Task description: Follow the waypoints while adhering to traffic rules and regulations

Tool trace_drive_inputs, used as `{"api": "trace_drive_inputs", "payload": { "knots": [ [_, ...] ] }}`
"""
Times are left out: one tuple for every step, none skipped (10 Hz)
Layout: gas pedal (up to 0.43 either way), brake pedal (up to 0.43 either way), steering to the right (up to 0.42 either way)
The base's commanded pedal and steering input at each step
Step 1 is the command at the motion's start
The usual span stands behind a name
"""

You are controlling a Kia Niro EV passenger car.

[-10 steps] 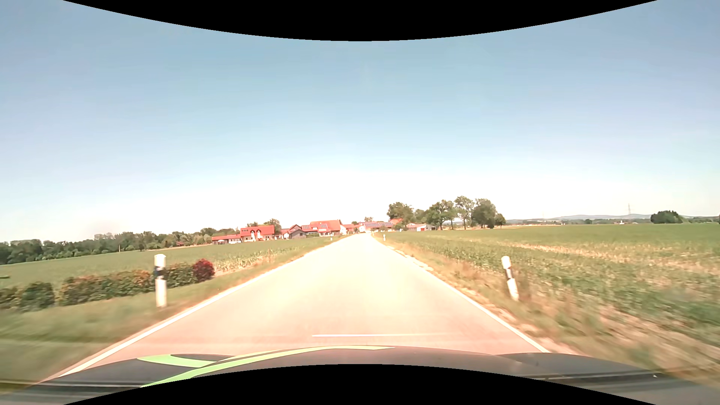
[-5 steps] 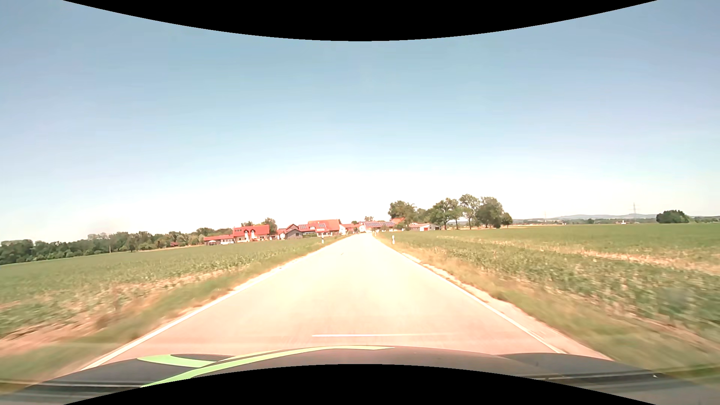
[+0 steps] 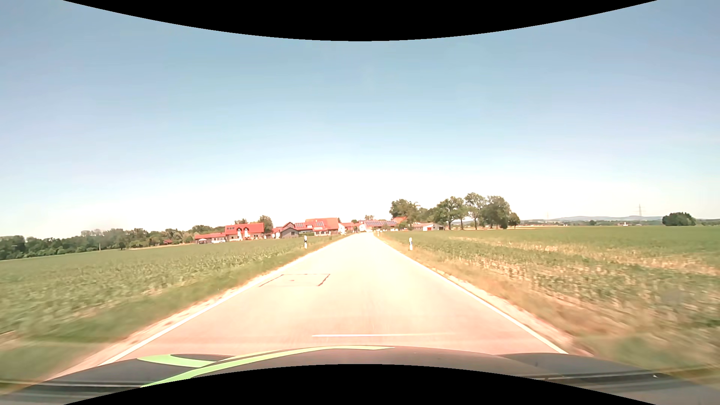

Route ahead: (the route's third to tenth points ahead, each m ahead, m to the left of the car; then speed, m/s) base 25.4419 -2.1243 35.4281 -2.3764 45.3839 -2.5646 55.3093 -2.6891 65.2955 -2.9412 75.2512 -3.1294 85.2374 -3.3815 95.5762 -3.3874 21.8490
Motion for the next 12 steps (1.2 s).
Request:
{"api": "trace_drive_inputs", "payload": {
  "knots": [
    [0.0, 0.0, 0.0],
    [0.0, 0.0, 0.0],
    [0.0, 0.0, 0.005],
    [0.0, 0.0, 0.007],
    [0.0, 0.0, 0.007],
    [0.0, 0.0, 0.007],
    [0.0, 0.0, 0.006],
    [0.0, 0.0, 0.006],
    [0.0, 0.0, 0.006],
    [0.0, 0.0, 0.005],
    [0.0, 0.0, 0.005],
    [0.0, 0.0, 0.004]
  ]
}}
